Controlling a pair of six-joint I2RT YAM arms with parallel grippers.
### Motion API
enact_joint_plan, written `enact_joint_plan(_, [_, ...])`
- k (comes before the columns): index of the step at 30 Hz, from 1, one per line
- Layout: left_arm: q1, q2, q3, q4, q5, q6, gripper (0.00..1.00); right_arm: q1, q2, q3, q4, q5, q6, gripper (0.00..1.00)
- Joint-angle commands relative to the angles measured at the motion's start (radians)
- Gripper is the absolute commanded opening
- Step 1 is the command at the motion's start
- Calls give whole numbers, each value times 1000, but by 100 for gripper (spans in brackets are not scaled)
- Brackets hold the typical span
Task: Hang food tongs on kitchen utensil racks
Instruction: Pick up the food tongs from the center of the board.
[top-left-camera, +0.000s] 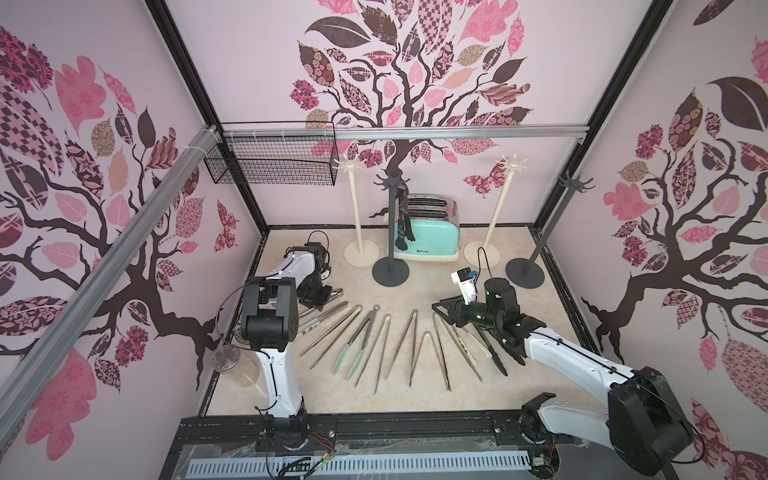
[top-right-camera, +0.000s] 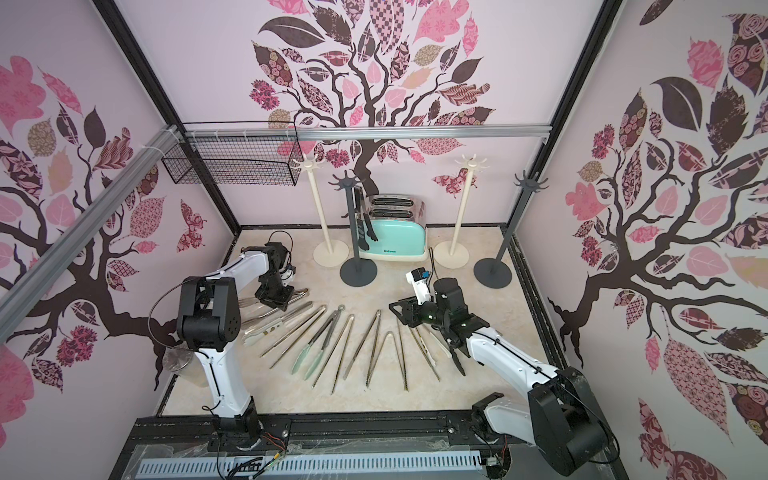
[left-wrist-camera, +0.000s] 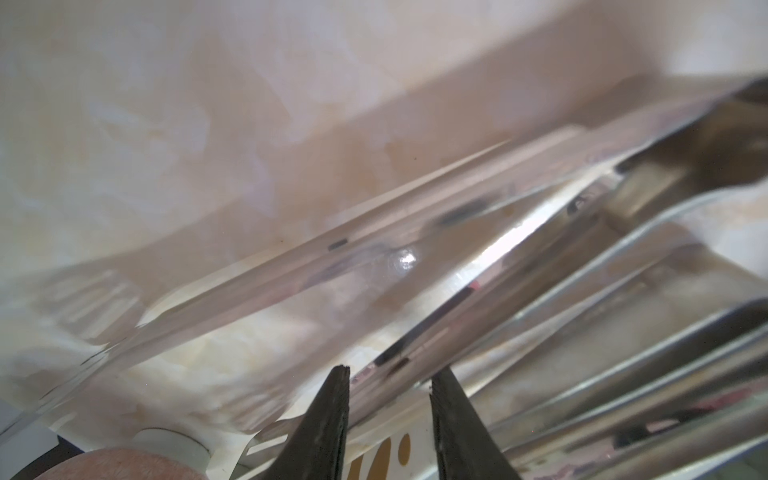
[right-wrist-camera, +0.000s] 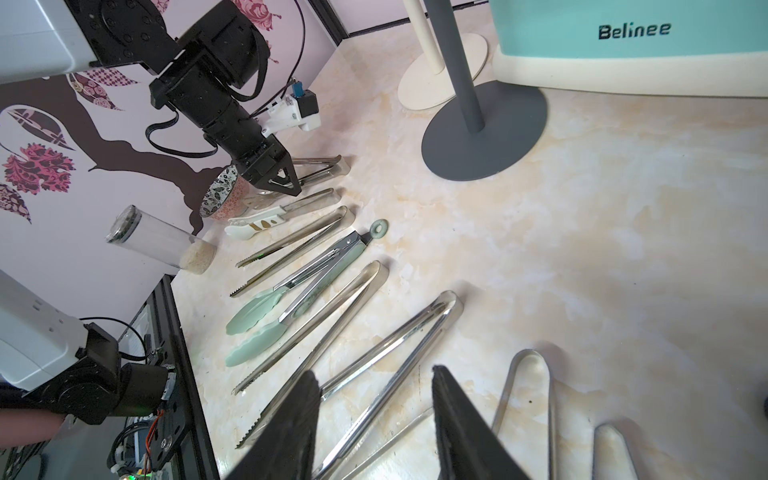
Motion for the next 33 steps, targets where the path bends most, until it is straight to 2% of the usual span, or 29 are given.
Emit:
enact_joint_plan(1, [4, 53, 12, 12, -15, 22, 35, -2, 6, -3, 7, -3, -7, 47])
enact_joint_plan(17, [3, 148, 124, 33, -5, 71, 16, -2, 19, -7, 5, 11, -14, 47])
enact_joint_plan(25, [2, 179, 234, 42, -41, 97, 1, -2, 42, -3, 8, 20, -18, 47])
enact_joint_plan(33, [5, 189, 371, 16, -96, 86, 0, -2, 61, 1, 4, 32, -29, 47])
